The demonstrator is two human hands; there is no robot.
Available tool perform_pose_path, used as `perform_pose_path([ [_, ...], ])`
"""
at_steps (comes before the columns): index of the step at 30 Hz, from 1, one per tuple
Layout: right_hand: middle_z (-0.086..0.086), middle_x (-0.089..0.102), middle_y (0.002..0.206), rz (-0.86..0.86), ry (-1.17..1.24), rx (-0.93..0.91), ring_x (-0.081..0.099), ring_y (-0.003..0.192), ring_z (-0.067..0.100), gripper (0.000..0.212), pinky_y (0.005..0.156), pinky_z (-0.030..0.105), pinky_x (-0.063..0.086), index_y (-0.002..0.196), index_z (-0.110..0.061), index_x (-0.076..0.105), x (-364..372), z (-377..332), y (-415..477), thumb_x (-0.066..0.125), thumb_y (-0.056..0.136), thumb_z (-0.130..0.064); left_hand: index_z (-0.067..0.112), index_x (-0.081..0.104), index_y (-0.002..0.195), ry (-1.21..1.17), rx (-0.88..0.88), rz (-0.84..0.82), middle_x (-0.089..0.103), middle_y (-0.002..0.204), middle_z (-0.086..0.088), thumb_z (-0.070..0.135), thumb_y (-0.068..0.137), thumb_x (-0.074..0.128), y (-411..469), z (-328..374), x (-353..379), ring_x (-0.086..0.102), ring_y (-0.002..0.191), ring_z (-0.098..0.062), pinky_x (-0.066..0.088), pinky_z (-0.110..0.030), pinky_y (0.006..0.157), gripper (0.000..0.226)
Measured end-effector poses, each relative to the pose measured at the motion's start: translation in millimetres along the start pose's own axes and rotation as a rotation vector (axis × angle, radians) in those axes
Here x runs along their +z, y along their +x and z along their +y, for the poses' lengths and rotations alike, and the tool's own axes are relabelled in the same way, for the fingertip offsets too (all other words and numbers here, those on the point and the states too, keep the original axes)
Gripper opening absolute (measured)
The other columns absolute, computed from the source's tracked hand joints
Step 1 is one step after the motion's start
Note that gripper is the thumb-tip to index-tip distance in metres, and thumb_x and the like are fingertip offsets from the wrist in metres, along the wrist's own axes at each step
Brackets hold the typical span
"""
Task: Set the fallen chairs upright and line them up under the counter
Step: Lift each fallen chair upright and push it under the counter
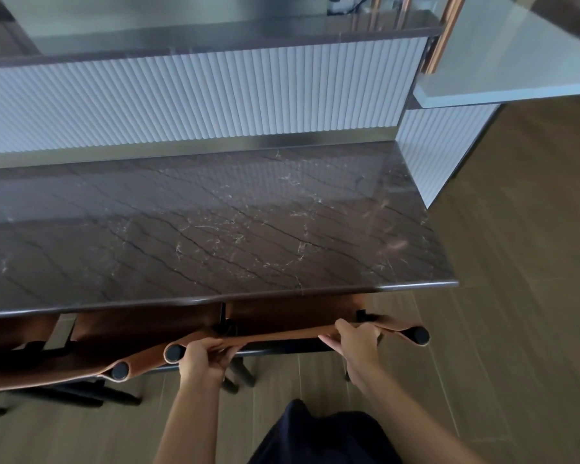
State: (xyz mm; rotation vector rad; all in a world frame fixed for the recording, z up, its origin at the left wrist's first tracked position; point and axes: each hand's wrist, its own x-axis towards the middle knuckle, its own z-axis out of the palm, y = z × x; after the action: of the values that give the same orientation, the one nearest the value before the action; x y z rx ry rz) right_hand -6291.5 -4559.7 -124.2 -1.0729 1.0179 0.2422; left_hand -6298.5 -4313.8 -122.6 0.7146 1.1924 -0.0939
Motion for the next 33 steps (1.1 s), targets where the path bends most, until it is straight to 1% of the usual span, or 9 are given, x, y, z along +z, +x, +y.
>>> perform_pose_path([
  [2, 0.013, 0.051, 0.111, 0.011, -0.038, -0.019, 0.069, 0.077, 0.021, 0.049, 0.063, 0.032, 0.062, 0.131, -0.008, 0.037, 1, 2, 2, 0.058, 0.09, 0.006, 0.001, 0.048, 0.083, -0.002, -0.02, -0.009, 0.055, 0.088, -0.024, -0.015, 0.087, 0.038, -1, 0, 2, 0.058, 0.079, -0.041, 0.06, -0.047, 0.059, 0.019],
  [6, 0.01, 0.048, 0.109, 0.003, -0.014, -0.041, 0.065, 0.082, 0.02, 0.055, 0.06, 0.031, 0.062, 0.138, -0.005, 0.033, 0, 3, 3, 0.057, 0.09, 0.008, 0.0, 0.047, 0.079, 0.017, -0.02, -0.02, 0.053, 0.086, -0.022, -0.014, 0.09, 0.035, -2, -2, 3, 0.056, 0.079, -0.038, 0.055, -0.042, 0.04, 0.021],
  [10, 0.015, 0.05, 0.107, 0.015, -0.013, -0.032, 0.064, 0.079, 0.019, 0.05, 0.057, 0.03, 0.06, 0.132, -0.006, 0.036, 0, 3, 1, 0.057, 0.089, 0.008, 0.002, 0.048, 0.085, 0.014, -0.027, -0.038, 0.055, 0.093, -0.024, -0.013, 0.09, 0.038, -3, -3, 0, 0.058, 0.098, -0.041, 0.054, -0.05, 0.079, 0.019],
  [13, 0.016, 0.05, 0.105, 0.005, 0.021, -0.027, 0.065, 0.082, 0.019, 0.05, 0.058, 0.031, 0.061, 0.134, -0.005, 0.035, -2, 4, 4, 0.056, 0.09, 0.008, 0.002, 0.049, 0.087, 0.004, -0.023, -0.044, 0.056, 0.097, -0.025, -0.012, 0.091, 0.04, -3, -4, -2, 0.059, 0.098, -0.042, 0.048, -0.054, 0.093, 0.017],
  [17, 0.012, 0.05, 0.096, -0.039, -0.014, -0.02, 0.069, 0.06, 0.009, 0.033, 0.072, 0.039, 0.062, 0.096, -0.022, 0.035, -7, 7, 7, 0.054, 0.092, 0.005, 0.002, 0.05, 0.09, -0.018, -0.031, -0.08, 0.056, 0.103, -0.024, -0.01, 0.092, 0.043, -1, -4, -7, 0.058, 0.102, -0.043, 0.05, -0.055, 0.089, 0.014],
  [21, 0.013, 0.054, 0.094, -0.073, -0.046, -0.01, 0.071, 0.08, 0.018, 0.026, 0.07, 0.038, 0.06, 0.113, -0.008, 0.037, -12, 8, 11, 0.049, 0.094, 0.005, 0.001, 0.052, 0.088, -0.019, -0.03, -0.126, 0.057, 0.092, -0.024, -0.007, 0.093, 0.046, -5, -6, -12, 0.06, 0.091, -0.041, 0.053, -0.058, 0.087, 0.01],
  [26, 0.017, 0.058, 0.097, -0.095, -0.084, 0.024, 0.068, 0.1, 0.032, 0.018, 0.064, 0.033, 0.057, 0.111, -0.005, 0.039, -13, 4, 8, 0.044, 0.095, 0.003, 0.002, 0.054, 0.092, 0.014, -0.023, -0.171, 0.061, 0.096, -0.022, 0.0, 0.093, 0.055, -13, -3, -16, 0.062, 0.095, -0.037, 0.051, -0.051, 0.088, 0.002],
  [30, 0.022, 0.056, 0.123, -0.071, -0.123, -0.03, 0.072, 0.09, 0.027, 0.025, 0.058, 0.032, 0.06, 0.118, 0.002, 0.047, -17, 6, 8, 0.05, 0.094, -0.001, 0.004, 0.059, 0.095, 0.052, -0.016, -0.202, 0.065, 0.098, -0.018, 0.014, 0.092, 0.063, -16, -4, -22, 0.064, 0.096, -0.033, 0.053, -0.045, 0.074, 0.011],
  [33, 0.017, 0.061, 0.12, -0.058, -0.112, -0.042, 0.073, 0.085, 0.026, 0.031, 0.059, 0.033, 0.061, 0.121, 0.0, 0.048, -16, 7, 4, 0.06, 0.094, -0.011, 0.005, 0.061, 0.092, 0.024, -0.02, -0.289, 0.066, 0.099, -0.017, 0.014, 0.093, 0.058, -16, 0, -40, 0.064, 0.099, -0.032, 0.053, -0.044, 0.076, 0.01],
])
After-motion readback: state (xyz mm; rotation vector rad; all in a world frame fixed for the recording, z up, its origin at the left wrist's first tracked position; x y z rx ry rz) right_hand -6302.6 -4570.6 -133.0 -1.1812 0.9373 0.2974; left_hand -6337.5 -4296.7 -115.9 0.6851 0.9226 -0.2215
